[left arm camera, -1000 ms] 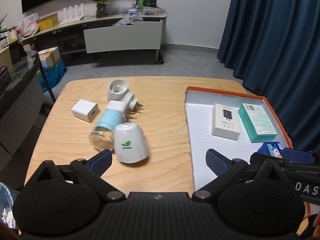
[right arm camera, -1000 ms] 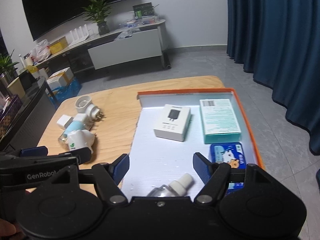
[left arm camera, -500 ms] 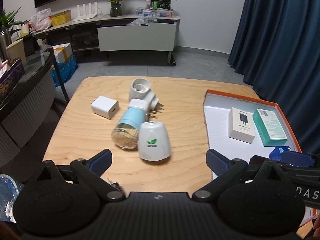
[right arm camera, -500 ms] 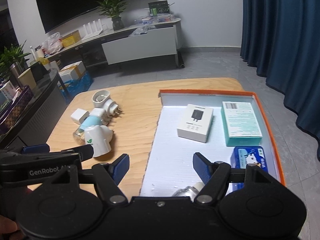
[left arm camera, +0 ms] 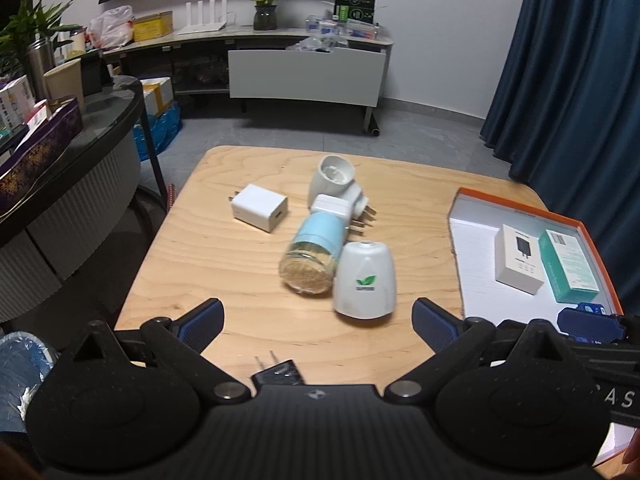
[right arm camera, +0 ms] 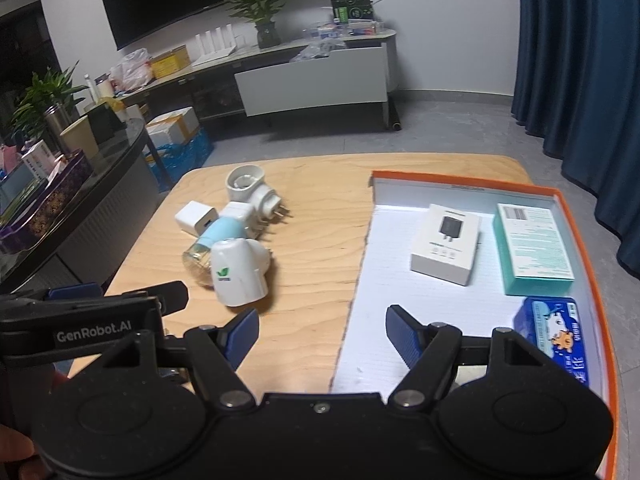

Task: Organize rigid objects
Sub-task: 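Move the left gripper to the toothpick jar while the right approaches the white diffuser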

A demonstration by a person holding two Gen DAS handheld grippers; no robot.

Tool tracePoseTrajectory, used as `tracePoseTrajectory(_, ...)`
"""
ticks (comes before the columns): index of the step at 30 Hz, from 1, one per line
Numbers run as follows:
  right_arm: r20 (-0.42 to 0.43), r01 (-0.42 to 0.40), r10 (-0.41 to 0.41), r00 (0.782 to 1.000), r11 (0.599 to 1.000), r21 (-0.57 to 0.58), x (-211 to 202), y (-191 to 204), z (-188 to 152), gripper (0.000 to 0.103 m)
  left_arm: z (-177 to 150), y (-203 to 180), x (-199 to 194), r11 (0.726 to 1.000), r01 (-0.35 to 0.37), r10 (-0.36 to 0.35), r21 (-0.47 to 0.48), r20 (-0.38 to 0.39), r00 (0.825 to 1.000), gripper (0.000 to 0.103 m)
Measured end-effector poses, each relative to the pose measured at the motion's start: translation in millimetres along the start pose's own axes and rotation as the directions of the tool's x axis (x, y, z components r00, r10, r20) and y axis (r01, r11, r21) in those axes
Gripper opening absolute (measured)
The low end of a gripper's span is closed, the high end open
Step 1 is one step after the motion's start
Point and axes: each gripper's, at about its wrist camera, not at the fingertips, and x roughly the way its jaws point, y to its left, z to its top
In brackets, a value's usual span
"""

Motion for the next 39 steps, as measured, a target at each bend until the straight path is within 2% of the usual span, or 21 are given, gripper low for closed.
tracePoseTrajectory(21, -0.051, -0.072, 0.069, 0.996, 0.995, -0.062, 35, 35, 4, 0.084, 4, 40, 13, 0.997, -0.026, 0.025, -0.070, -0.017, 1.000, 0.103)
tracePoseTrajectory(39, -0.113, -0.136, 0.126, 0.986, 0.987, -0.088, 98, 61, 21, 0.084, 14, 70, 31, 0.994, -0.064, 0.061, -0.088, -0.042, 0.997, 0.103)
